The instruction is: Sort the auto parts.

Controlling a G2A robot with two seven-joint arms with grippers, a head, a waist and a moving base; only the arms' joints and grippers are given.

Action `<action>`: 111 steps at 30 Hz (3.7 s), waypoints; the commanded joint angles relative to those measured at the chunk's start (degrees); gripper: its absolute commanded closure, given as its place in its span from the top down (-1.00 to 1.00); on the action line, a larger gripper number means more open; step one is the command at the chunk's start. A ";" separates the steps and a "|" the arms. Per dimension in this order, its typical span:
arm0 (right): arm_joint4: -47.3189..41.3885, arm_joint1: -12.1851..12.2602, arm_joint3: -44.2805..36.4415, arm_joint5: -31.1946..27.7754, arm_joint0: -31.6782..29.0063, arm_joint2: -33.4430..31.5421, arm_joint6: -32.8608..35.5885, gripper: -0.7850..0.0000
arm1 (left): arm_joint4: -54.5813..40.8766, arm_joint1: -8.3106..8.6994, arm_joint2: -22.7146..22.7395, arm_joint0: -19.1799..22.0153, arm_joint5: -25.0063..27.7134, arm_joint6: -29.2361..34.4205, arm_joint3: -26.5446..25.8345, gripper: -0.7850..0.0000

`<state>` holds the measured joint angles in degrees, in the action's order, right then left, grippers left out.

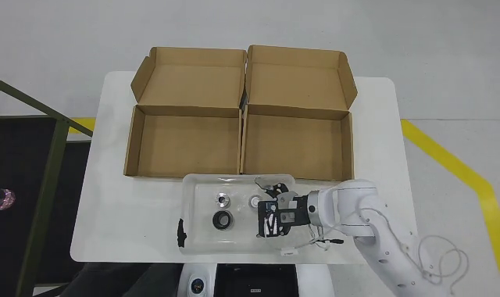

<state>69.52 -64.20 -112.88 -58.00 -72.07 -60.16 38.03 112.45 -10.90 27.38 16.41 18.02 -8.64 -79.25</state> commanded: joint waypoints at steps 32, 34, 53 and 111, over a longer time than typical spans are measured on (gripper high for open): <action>1.41 0.60 7.38 3.82 6.57 7.88 -3.00 -0.58 | 0.00 0.00 0.00 0.00 0.00 0.00 0.00 1.00; 1.42 0.62 7.46 3.69 6.88 8.13 -3.22 -1.00 | 0.00 0.00 0.00 0.00 0.00 0.00 0.00 1.00; 0.03 1.80 1.25 0.91 7.20 5.87 -7.78 -1.00 | 0.00 0.00 0.00 0.00 0.00 0.00 0.00 1.00; -12.64 1.68 19.79 10.93 16.48 -3.55 -29.28 -1.00 | 0.00 0.00 0.00 0.00 0.00 0.00 0.00 1.00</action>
<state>56.94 -62.36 -93.95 -47.43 -56.47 -64.31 8.46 112.45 -10.90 27.38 16.41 18.02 -8.64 -79.25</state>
